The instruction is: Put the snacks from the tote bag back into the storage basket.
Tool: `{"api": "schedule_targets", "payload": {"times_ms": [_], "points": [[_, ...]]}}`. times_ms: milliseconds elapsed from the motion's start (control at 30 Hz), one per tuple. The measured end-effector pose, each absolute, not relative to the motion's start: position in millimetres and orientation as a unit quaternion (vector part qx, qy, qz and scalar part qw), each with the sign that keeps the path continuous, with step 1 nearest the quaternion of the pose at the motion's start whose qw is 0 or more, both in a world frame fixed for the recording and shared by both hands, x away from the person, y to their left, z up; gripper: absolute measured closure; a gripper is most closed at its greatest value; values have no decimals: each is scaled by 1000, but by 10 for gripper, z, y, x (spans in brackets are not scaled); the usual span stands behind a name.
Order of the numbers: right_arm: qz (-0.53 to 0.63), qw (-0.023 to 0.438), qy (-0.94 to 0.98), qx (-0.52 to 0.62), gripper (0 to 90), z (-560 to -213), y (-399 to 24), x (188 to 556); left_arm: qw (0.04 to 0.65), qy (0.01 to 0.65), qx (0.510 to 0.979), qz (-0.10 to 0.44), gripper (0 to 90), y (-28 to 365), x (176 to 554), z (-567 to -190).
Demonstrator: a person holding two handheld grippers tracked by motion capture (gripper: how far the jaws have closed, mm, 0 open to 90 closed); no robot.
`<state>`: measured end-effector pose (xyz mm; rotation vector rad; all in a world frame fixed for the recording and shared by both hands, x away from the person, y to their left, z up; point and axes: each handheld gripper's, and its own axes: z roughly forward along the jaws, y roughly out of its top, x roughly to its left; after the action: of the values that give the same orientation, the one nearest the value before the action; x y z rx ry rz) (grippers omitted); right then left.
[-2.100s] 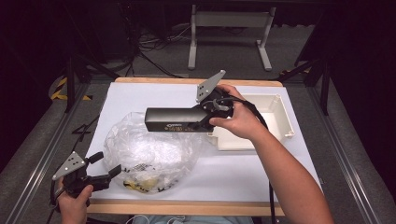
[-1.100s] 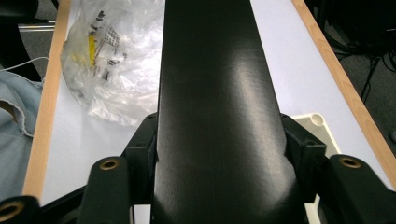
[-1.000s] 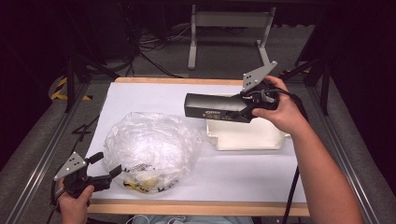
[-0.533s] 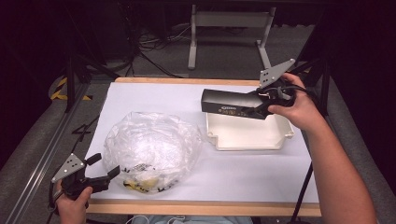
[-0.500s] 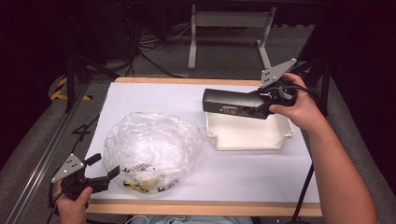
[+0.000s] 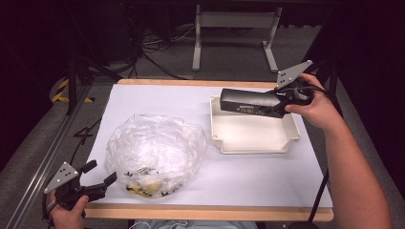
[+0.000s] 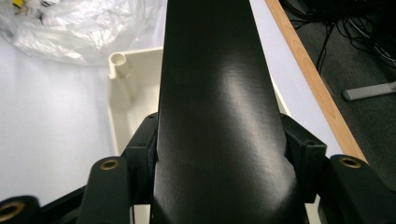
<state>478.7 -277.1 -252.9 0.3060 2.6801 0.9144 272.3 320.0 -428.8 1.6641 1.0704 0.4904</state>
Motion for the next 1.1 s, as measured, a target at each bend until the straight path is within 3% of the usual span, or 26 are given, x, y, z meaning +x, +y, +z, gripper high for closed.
{"api": "schedule_targets", "payload": {"times_ms": [500, 1100], "points": [[293, 150, 940, 95, 426, -2881, -2856, 4957, 520, 447, 698, 206, 96, 3191, 2709, -4293], [282, 107, 948, 100, 426, -3246, -2831, 5062, 512, 443, 704, 214, 103, 3188, 2641, -4286]]}}
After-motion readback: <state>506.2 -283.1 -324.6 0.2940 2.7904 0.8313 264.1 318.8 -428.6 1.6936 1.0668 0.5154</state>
